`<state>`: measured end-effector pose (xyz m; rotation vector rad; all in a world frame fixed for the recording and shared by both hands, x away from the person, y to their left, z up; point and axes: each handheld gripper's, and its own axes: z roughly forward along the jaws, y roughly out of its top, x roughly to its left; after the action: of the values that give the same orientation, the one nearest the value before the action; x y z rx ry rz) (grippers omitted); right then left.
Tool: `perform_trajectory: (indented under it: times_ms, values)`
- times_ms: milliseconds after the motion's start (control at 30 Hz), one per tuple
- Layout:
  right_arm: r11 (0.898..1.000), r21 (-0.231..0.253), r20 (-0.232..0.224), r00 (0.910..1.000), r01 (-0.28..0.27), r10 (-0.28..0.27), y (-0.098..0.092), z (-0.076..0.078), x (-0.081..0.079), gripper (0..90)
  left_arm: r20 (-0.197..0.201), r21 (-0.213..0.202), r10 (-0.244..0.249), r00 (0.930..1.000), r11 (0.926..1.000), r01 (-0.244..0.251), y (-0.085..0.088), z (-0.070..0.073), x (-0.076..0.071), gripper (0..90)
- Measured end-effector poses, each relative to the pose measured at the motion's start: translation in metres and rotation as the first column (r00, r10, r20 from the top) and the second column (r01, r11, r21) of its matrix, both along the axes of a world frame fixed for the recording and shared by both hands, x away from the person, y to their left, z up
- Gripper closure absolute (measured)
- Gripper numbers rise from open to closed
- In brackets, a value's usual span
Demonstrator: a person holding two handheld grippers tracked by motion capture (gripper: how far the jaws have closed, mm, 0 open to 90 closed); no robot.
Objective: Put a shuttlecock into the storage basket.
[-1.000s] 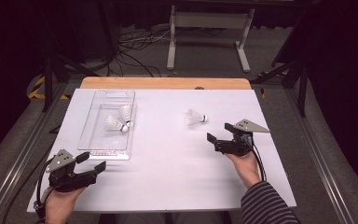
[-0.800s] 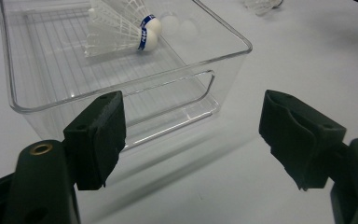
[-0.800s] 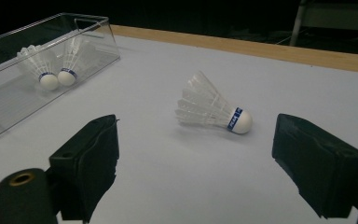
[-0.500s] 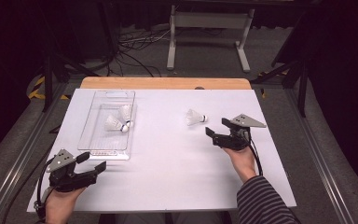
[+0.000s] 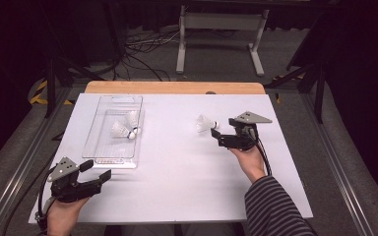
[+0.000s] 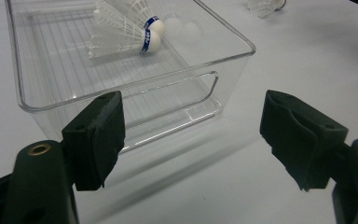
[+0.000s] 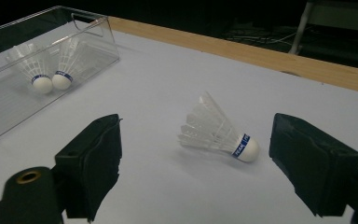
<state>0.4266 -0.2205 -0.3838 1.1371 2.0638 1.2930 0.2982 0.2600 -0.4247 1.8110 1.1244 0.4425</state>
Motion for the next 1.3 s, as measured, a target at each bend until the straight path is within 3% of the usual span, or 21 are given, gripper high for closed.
perform_trajectory:
  times_ms: [200,567,633,1067,1300]
  values:
    - [0.999,-0.022,-0.023,0.9992,-0.032,0.032,0.01,0.005,0.007,22.2,-0.003,0.004,-0.005,1.0,1.0,0.005,0.0,0.0,0.001,23.2]
    - [0.998,-0.062,-0.076,0.9971,-0.012,0.007,0.022,0.01,0.025,25.6,-0.001,0.002,-0.011,0.9999,0.9999,0.011,-0.001,0.0,0.002,23.1]
    - [0.996,-0.085,-0.112,0.9937,-0.013,0.004,0.025,0.011,0.029,26.0,0.0,0.002,-0.008,1.0,1.0,0.008,-0.001,0.0,0.001,23.1]
    - [0.984,-0.175,-0.18,0.9835,-0.012,-0.02,0.043,0.014,0.052,31.2,0.002,0.003,-0.008,1.0,1.0,0.008,-0.001,0.0,0.001,23.0]
    - [0.98,-0.2,-0.204,0.9783,-0.005,-0.037,0.05,0.012,0.062,34.1,0.005,0.002,-0.006,1.0,1.0,0.006,-0.001,0.0,0.001,23.1]
